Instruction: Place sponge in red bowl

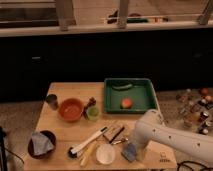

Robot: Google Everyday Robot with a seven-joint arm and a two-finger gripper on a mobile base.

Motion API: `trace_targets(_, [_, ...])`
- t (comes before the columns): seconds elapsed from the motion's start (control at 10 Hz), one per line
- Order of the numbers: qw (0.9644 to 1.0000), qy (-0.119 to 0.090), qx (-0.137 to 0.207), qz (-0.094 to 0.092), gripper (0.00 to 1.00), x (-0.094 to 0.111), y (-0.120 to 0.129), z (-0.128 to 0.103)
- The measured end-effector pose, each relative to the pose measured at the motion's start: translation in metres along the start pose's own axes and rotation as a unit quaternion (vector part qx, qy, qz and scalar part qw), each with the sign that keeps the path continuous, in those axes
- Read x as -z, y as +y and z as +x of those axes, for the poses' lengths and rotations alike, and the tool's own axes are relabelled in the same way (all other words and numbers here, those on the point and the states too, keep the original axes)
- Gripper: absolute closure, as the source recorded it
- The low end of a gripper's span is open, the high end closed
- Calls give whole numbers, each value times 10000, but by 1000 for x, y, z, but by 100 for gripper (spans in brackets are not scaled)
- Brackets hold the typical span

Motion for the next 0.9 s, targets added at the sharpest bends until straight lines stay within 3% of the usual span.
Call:
trace_targets(0.3, [9997, -47, 219, 44, 20, 3, 3, -6])
trace_targets(0.5, [9995, -71, 291, 20, 26, 3, 4, -8])
trace_targets(0.9, [9991, -69, 388, -144, 67, 1, 6, -11])
